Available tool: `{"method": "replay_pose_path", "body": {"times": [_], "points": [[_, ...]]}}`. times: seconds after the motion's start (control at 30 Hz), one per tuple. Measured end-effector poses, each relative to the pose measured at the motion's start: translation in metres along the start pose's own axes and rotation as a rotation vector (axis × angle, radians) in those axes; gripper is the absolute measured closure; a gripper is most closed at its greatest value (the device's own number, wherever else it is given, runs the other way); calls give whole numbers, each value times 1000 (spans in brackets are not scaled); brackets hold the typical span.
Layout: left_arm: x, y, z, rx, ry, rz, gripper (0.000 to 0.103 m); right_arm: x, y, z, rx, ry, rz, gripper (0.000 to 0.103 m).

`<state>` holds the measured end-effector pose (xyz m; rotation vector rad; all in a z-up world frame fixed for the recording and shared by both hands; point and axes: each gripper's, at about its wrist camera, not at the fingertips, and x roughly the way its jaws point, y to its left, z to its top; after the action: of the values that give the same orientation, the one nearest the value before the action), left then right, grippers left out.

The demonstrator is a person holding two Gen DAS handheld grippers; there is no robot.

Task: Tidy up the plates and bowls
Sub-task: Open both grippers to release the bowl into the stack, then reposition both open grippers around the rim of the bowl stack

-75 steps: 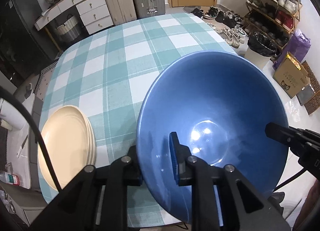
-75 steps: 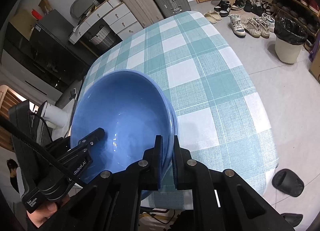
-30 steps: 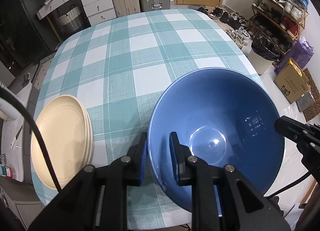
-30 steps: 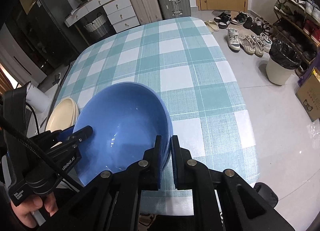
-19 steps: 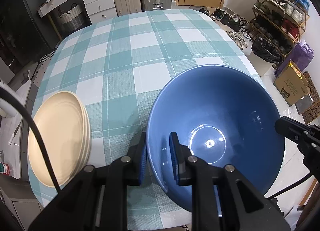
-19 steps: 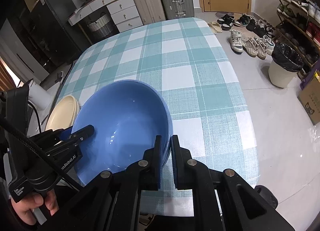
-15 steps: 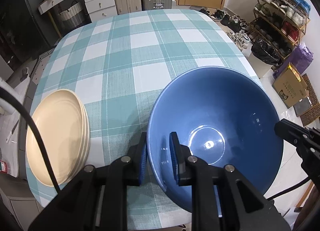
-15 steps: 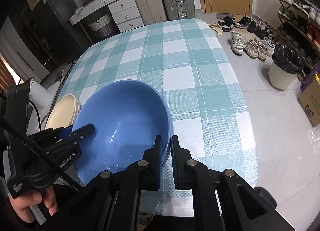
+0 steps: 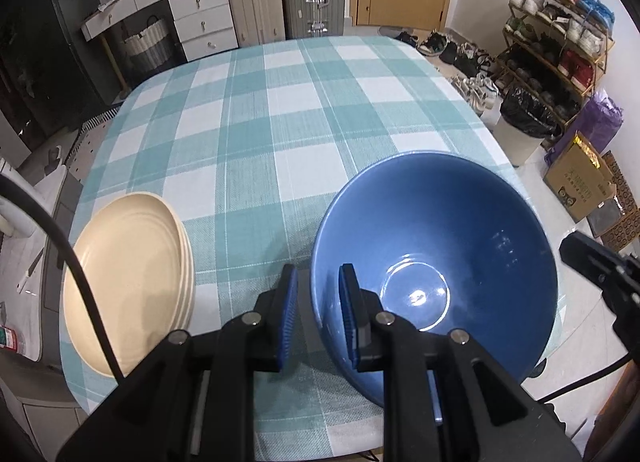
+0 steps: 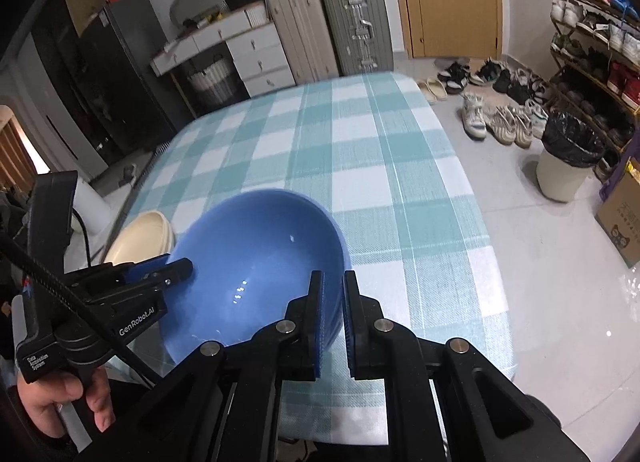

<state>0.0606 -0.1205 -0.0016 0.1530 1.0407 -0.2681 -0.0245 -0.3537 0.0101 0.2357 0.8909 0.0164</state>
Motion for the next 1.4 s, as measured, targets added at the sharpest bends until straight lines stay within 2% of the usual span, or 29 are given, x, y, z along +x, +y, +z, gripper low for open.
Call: {"method": "replay_pose_path", "body": {"times": [0.1, 0.27, 0.33, 0.43, 0.5, 0.57, 0.63, 0.7, 0.77, 0.8, 0.83, 0.9, 0.93, 1.0, 1.03, 1.1, 1.17, 1.4], "points": [[-7, -1, -1, 15, -30, 5, 83, -4, 0, -6, -8, -40, 21, 95], [-26, 6, -8, -19, -141, -20, 81, -17, -5, -14, 26, -144, 62, 95], [-34, 11, -16, -44, -219, -23, 68, -22, -8, -21, 53, -183, 101, 95], [-39, 13, -30, -55, -323, -21, 63, -26, -6, -34, 47, -243, 157, 95], [-39, 14, -35, -53, -347, -25, 63, -26, -4, -41, 32, -269, 157, 95], [-39, 19, -40, -73, -367, -66, 62, -28, -2, -45, 16, -286, 156, 95], [-38, 23, -41, -93, -368, -95, 56, -36, -5, -48, 45, -340, 163, 95], [-34, 24, -39, -74, -348, -150, 54, -40, -6, -47, 59, -350, 187, 94], [-32, 22, -40, -42, -353, -155, 54, -40, -5, -50, 76, -370, 181, 89], [-30, 22, -41, -39, -357, -135, 54, -39, -4, -53, 81, -376, 178, 78], [-27, 22, -41, -39, -344, -133, 54, -37, -3, -55, 87, -374, 176, 62], [-22, 23, -41, -51, -309, -153, 53, -33, -5, -59, 131, -366, 202, 42], [-18, 23, -40, -58, -293, -159, 53, -31, -8, -62, 161, -379, 229, 34], [-13, 21, -37, -47, -275, -155, 53, -36, -8, -63, 170, -410, 210, 27], [-11, 20, -36, -36, -272, -145, 53, -38, -9, -64, 179, -429, 205, 18], [-11, 19, -33, -33, -282, -119, 53, -37, -12, -64, 198, -417, 190, 15], [-11, 21, -31, -52, -285, -123, 52, -32, -18, -63, 231, -393, 184, 15], [7, 16, -21, -62, -205, -159, 52, -5, -38, -51, 333, -269, 142, 15]]}}
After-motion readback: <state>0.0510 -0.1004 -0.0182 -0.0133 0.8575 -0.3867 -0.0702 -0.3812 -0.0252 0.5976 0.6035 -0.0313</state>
